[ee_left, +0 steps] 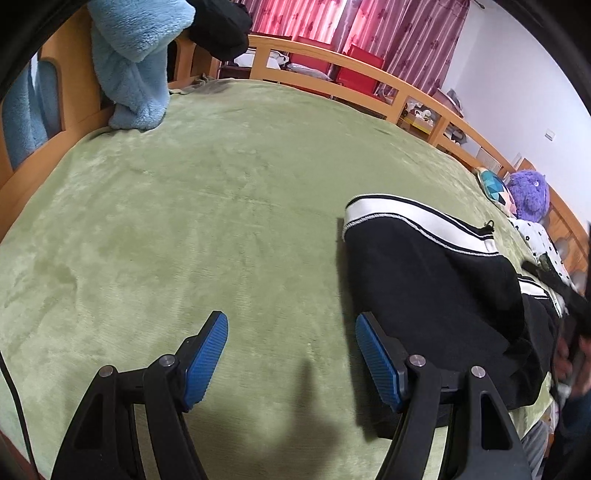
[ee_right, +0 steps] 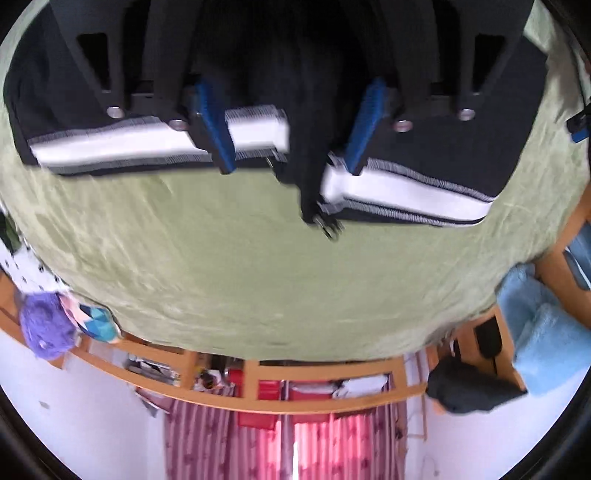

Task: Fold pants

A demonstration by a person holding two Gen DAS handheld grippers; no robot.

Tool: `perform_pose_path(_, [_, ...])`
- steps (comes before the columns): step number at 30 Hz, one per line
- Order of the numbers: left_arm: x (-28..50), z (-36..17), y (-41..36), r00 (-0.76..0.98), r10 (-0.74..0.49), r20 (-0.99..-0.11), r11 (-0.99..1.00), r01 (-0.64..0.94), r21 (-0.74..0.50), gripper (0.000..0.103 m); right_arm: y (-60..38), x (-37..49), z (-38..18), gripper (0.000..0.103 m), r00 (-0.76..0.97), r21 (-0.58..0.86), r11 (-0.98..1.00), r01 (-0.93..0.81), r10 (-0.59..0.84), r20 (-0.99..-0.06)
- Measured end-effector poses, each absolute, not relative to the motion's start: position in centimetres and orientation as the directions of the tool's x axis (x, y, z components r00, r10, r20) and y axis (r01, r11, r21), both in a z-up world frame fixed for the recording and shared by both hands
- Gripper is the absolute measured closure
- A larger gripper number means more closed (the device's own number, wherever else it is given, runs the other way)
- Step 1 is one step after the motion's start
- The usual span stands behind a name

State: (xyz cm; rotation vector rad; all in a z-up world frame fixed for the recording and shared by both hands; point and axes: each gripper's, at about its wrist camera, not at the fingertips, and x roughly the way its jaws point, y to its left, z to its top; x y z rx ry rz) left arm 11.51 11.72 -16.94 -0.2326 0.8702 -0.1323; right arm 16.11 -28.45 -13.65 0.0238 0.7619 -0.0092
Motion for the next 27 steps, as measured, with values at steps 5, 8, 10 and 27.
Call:
perform_pose_path(5, [11.3, -16.8, 10.5, 0.626, -0.243, -0.74, 0.957, 0.029, -0.29, 0.033, -30.0, 11.3, -16.3, 0.029, 0.624, 0.174, 0.985, -0.011, 0.142, -0.768])
perform_pose_path(8, [11.1, -16.7, 9.6, 0.611, -0.256, -0.749, 0.955, 0.038, -0.295, 0.033, -29.6, 10.3, -18.8, 0.029, 0.597, 0.24, 0.971, 0.001, 0.192, -0.779])
perform_pose_path(10, [10.8, -16.4, 9.1, 0.605, -0.258, -0.753, 0.955, 0.043, -0.293, 0.033, -29.2, 11.1, -20.7, 0.033, 0.541, 0.283, 0.959, 0.004, 0.236, -0.807])
perform_pose_path(27, [9.1, -16.5, 5.7, 0.564, -0.356, -0.745, 0.927, 0.113, -0.357, 0.033, -32.7, 5.9, -15.3, 0.082, 0.678, 0.41, 0.908, 0.088, 0.247, -0.693])
